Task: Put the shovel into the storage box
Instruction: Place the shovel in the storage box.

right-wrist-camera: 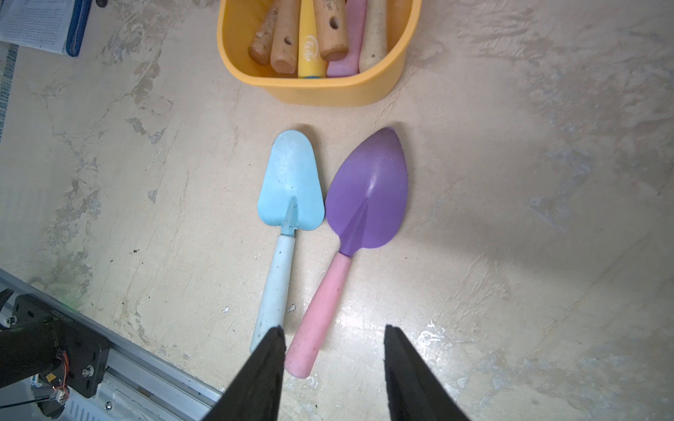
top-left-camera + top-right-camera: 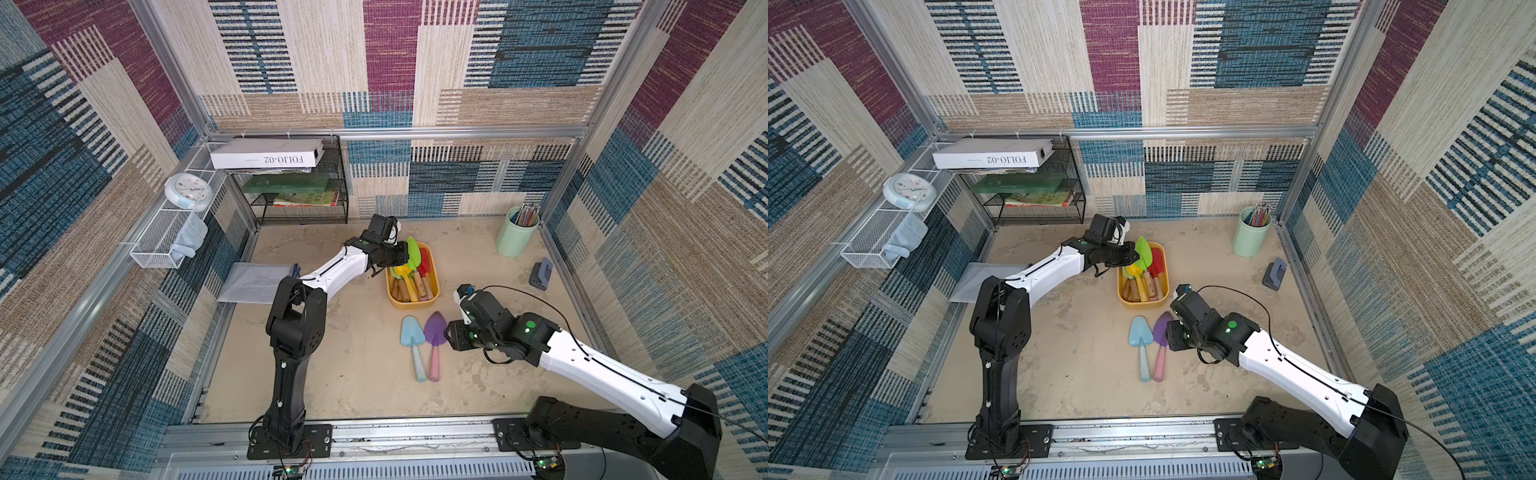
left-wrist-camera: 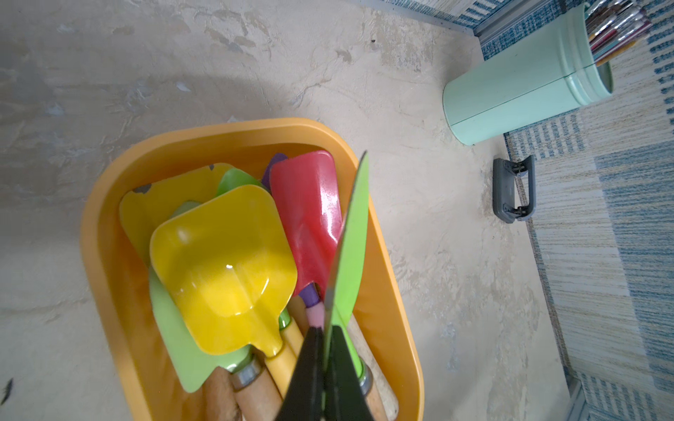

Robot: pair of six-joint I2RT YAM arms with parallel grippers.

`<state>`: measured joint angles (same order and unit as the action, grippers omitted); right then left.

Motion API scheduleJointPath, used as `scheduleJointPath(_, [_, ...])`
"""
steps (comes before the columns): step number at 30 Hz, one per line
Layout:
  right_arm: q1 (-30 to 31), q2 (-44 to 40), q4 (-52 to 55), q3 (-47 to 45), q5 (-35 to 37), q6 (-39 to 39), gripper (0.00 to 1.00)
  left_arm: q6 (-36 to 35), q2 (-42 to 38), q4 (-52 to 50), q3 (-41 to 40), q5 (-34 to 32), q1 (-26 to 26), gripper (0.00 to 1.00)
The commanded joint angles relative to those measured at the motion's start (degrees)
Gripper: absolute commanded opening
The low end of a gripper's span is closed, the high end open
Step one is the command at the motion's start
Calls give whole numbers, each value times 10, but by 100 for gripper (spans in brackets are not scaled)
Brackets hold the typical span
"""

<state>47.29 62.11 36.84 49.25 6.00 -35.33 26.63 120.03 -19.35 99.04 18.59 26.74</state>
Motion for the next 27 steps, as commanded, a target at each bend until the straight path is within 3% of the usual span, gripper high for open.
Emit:
scheduleJointPath(1, [1, 1, -11, -2, 6, -5, 48, -15, 9, -8, 11, 5, -3, 0])
scheduleJointPath(23, [1, 11, -23, -6, 0, -5, 48, -47, 59, -71, 37, 19, -3, 0])
scheduleJointPath(27, [1, 14, -23, -7, -1, -4, 48, -47, 70, -79, 48, 21, -3, 14])
